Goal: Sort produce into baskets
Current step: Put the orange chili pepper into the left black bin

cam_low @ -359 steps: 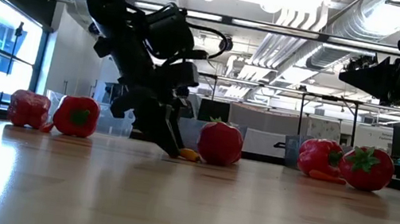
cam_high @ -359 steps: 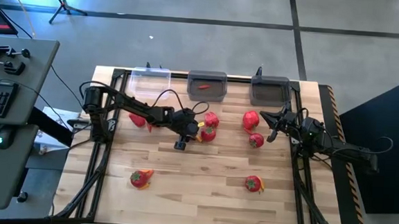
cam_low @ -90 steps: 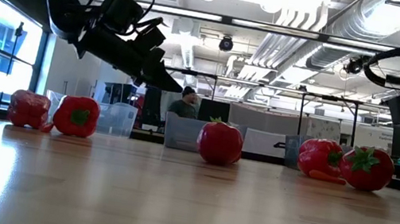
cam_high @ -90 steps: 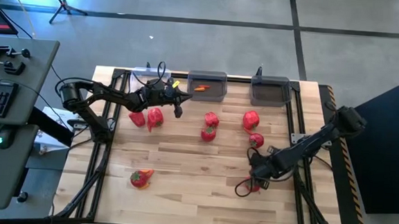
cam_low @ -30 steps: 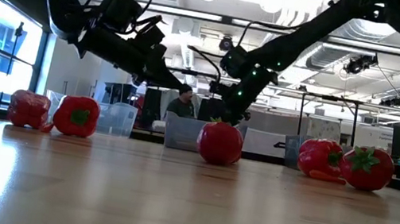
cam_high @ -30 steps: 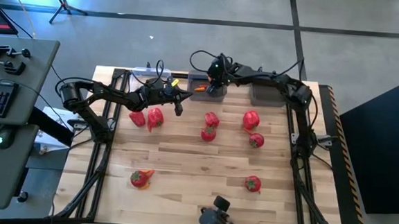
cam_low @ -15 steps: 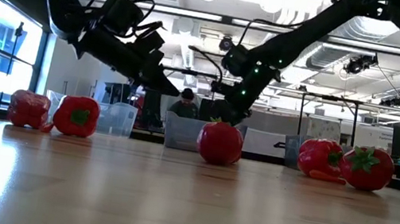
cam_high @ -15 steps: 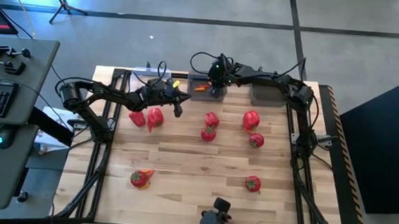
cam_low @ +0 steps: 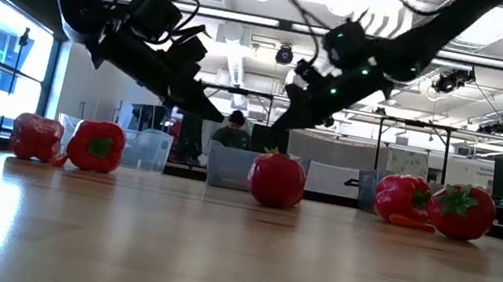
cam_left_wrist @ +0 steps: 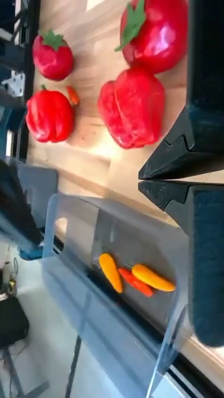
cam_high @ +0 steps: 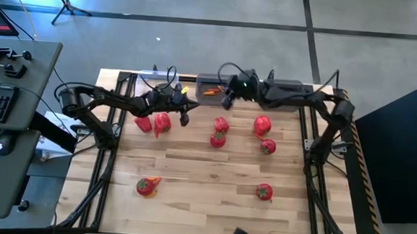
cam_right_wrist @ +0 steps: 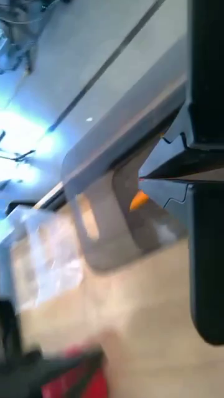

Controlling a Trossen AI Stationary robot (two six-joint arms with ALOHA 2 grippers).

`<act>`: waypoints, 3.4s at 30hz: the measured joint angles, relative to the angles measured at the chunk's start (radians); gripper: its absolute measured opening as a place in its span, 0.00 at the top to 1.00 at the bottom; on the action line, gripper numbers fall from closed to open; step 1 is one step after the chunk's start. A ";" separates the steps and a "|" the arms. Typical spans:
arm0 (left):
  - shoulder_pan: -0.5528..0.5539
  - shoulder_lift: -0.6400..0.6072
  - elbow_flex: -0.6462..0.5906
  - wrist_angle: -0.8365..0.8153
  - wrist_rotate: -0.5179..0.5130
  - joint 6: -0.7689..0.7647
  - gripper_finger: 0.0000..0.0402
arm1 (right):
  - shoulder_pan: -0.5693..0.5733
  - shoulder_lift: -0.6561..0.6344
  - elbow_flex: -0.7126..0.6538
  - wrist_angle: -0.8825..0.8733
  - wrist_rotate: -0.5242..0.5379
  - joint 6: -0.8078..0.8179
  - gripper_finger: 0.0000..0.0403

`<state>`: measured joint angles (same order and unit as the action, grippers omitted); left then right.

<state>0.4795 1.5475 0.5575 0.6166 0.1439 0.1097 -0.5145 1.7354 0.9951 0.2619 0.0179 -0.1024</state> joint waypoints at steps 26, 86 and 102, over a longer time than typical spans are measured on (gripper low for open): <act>-0.320 -0.330 0.146 -0.895 -0.053 -0.031 0.92 | 0.281 -0.172 -0.341 0.325 0.095 -0.034 1.00; -0.775 0.172 0.388 -1.429 0.132 -0.830 0.58 | 0.281 -0.170 -0.340 0.261 0.084 -0.108 1.00; -0.805 0.188 0.458 -1.434 0.155 -0.820 0.58 | 0.282 -0.170 -0.340 0.245 0.083 -0.105 1.00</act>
<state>-0.3257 1.7355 1.0157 -0.8172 0.2986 -0.7099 -0.2329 1.5650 0.6549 0.5065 0.1009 -0.2073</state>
